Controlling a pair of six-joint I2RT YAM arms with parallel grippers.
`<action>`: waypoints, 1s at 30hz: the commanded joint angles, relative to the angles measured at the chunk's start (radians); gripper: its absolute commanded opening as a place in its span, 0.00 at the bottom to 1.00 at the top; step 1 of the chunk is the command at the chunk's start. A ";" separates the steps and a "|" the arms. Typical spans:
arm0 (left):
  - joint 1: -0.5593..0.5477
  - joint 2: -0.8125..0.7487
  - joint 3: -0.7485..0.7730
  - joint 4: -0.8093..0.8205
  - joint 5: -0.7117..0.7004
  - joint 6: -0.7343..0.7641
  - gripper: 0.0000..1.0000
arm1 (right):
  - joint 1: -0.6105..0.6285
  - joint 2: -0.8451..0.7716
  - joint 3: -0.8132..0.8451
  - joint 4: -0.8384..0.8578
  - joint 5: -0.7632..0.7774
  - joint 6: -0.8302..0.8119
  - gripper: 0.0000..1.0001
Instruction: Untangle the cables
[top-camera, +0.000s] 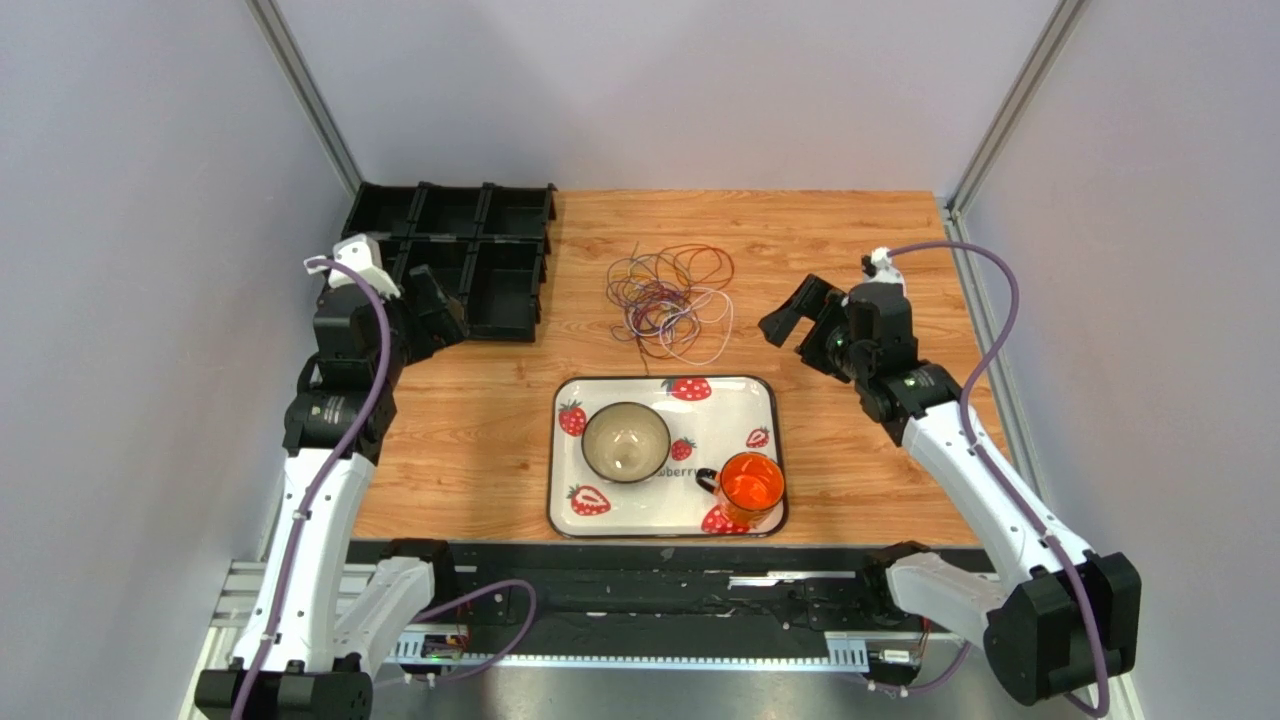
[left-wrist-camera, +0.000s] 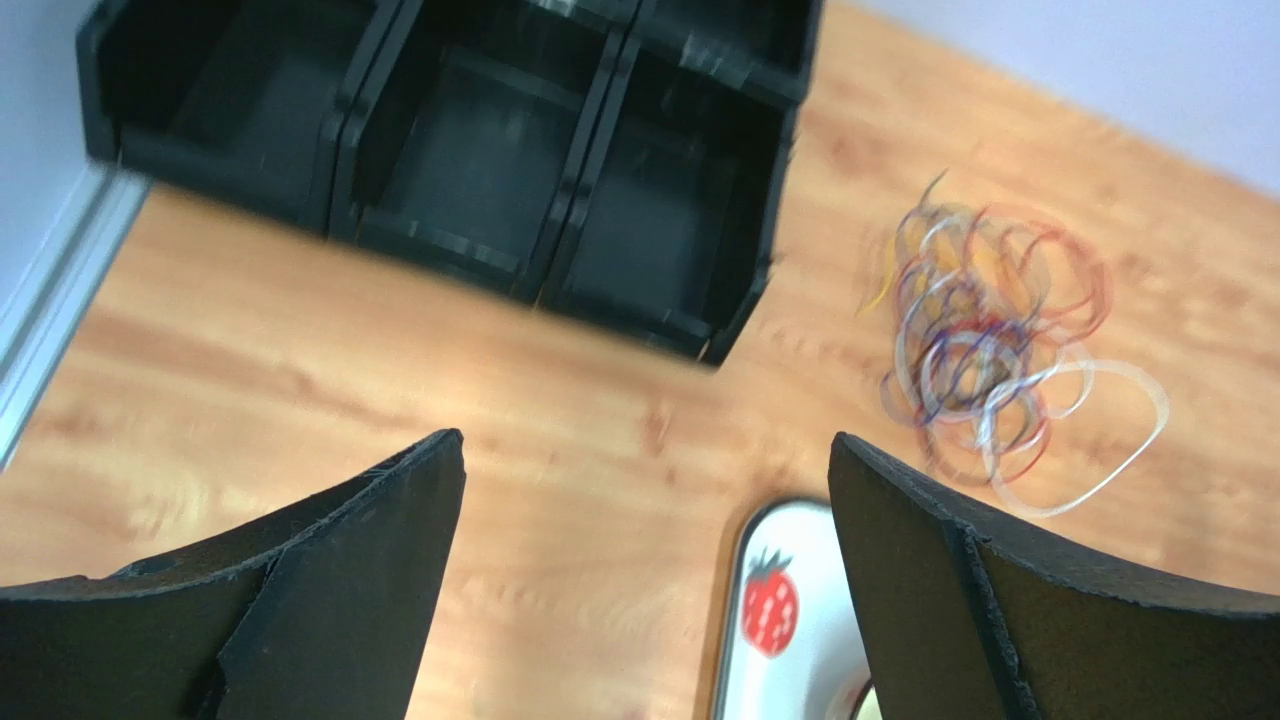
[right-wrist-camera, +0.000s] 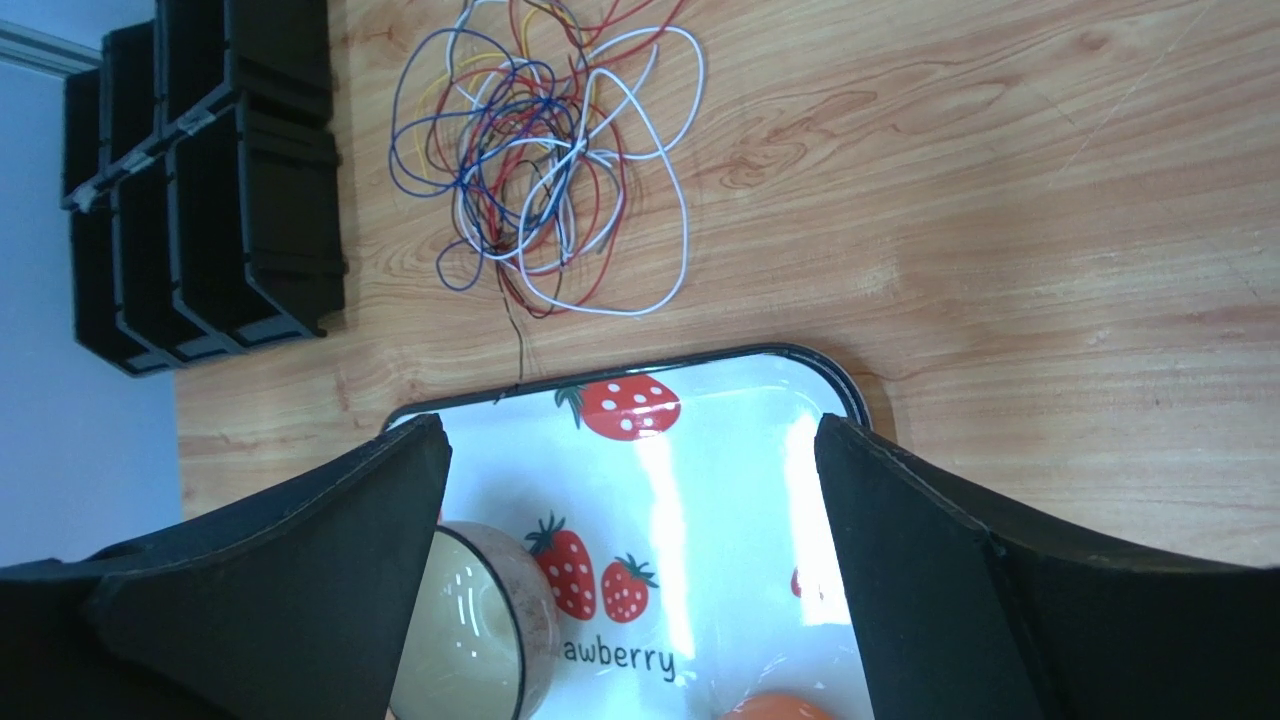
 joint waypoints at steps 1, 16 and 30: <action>0.003 0.017 0.060 -0.179 0.003 -0.004 0.99 | 0.071 -0.067 -0.058 0.011 0.186 -0.011 0.97; 0.003 0.040 -0.077 -0.117 0.355 -0.018 0.99 | 0.183 -0.052 0.112 -0.312 0.195 0.063 0.93; -0.035 0.129 -0.088 -0.136 0.483 -0.041 0.96 | 0.197 0.299 0.364 -0.362 0.181 -0.011 0.93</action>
